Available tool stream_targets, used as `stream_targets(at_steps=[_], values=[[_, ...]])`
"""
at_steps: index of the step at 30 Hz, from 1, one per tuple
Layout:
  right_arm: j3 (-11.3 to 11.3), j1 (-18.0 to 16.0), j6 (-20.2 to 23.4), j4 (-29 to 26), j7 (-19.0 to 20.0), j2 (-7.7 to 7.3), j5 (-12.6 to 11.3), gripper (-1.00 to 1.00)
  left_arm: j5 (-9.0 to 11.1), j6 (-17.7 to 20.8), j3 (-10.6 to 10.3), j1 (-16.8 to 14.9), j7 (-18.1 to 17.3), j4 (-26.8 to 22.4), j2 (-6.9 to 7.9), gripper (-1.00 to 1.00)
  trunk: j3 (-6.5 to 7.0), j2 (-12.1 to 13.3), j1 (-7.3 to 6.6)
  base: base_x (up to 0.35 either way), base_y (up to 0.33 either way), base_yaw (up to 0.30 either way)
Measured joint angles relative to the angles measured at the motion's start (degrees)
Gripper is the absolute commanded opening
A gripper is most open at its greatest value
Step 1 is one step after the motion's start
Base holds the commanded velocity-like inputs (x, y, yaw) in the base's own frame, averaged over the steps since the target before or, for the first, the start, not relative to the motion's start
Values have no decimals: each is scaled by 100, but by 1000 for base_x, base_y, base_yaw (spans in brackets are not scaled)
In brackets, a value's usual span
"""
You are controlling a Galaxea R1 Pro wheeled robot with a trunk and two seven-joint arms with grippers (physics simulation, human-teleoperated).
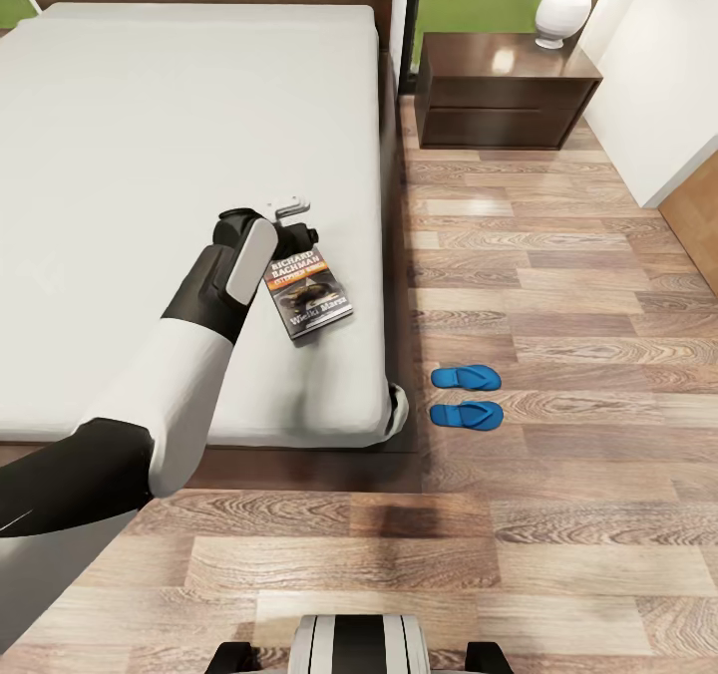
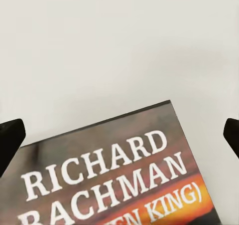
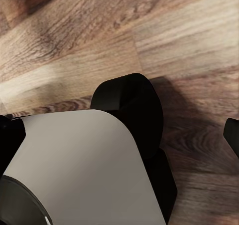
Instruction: In the bedroom, move the book from the bed onto either nightstand, and place the two sandals side by side next to the bed.
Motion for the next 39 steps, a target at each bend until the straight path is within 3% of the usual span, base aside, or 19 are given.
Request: stream_targets(at_steps=[29,39], values=[[0,-2,0,0,0,-4,0,100,-14,-20,5,-1,1,-15,-5,100,0,0,0,14,0,0],[0,-1,0,0,0,-4,0,100,-14,-20,-3,-1,1,-15,-5,100,-144,-321,176,0,0,0]])
